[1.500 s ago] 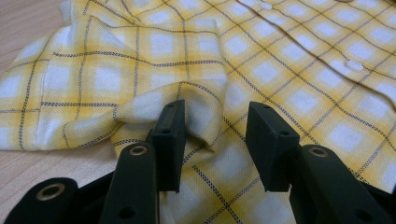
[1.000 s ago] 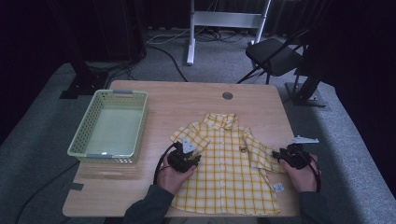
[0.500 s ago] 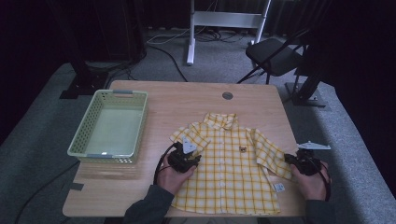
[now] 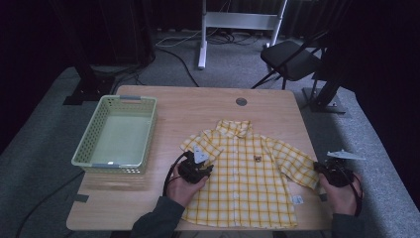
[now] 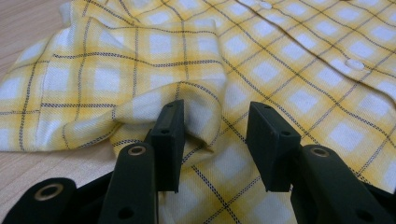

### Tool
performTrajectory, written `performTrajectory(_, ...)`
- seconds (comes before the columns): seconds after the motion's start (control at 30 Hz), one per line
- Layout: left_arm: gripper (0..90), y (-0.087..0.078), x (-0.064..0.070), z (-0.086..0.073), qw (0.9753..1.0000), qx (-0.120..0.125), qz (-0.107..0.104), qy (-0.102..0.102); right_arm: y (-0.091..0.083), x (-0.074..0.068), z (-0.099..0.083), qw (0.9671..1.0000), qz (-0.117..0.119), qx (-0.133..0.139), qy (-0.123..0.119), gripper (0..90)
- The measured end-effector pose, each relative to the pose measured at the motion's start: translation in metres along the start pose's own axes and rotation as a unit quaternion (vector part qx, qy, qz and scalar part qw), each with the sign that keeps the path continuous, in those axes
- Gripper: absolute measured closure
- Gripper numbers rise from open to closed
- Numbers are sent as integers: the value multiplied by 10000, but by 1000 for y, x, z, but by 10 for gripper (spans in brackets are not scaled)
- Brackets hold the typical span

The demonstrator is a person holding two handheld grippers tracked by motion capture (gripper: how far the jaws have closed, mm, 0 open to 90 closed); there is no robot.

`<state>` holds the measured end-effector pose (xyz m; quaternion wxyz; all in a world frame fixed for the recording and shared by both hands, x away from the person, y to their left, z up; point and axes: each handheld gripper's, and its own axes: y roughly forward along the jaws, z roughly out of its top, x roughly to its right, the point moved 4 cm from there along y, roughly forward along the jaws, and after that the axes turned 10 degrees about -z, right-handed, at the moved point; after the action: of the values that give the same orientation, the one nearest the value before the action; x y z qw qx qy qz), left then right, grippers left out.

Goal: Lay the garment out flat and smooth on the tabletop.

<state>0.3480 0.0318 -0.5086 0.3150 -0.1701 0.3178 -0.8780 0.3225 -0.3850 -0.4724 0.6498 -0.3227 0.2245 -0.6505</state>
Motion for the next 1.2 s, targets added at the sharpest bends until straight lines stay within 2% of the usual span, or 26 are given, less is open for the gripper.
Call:
performTrajectory(0.13,579,0,0,0,10000,-24,-1,18,2,6,-1,9999,-107,-2,117,868)
performTrajectory(0.23,579,0,0,0,10000,-23,-1,21,2,7,-1,9999,-86,18,140,839)
performTrajectory(0.27,579,0,0,0,10000,-24,2,23,2,6,-1,9999,-22,39,96,779)
performTrajectory(0.3,579,0,0,0,10000,-26,6,23,3,4,-2,9999,120,26,60,750)
performTrajectory(0.33,578,0,0,0,10000,-27,9,26,3,2,-2,9999,164,12,43,730)
performTrajectory(0.53,574,0,0,0,10000,-24,14,35,-1,-1,-11,9997,182,98,88,640)
performTrajectory(0.7,573,0,0,0,10000,-21,21,40,-11,0,-20,9997,100,211,117,585)
performTrajectory(0.9,573,0,1,0,10000,-18,32,46,-18,6,-29,9994,-5,272,198,563)
performTrajectory(1.1,572,0,1,0,10000,0,35,32,-12,1,-39,10000,30,21,10,573)
performTrajectory(1.2,573,1,1,0,10000,6,33,27,-6,0,-43,9998,-51,-132,-121,629)
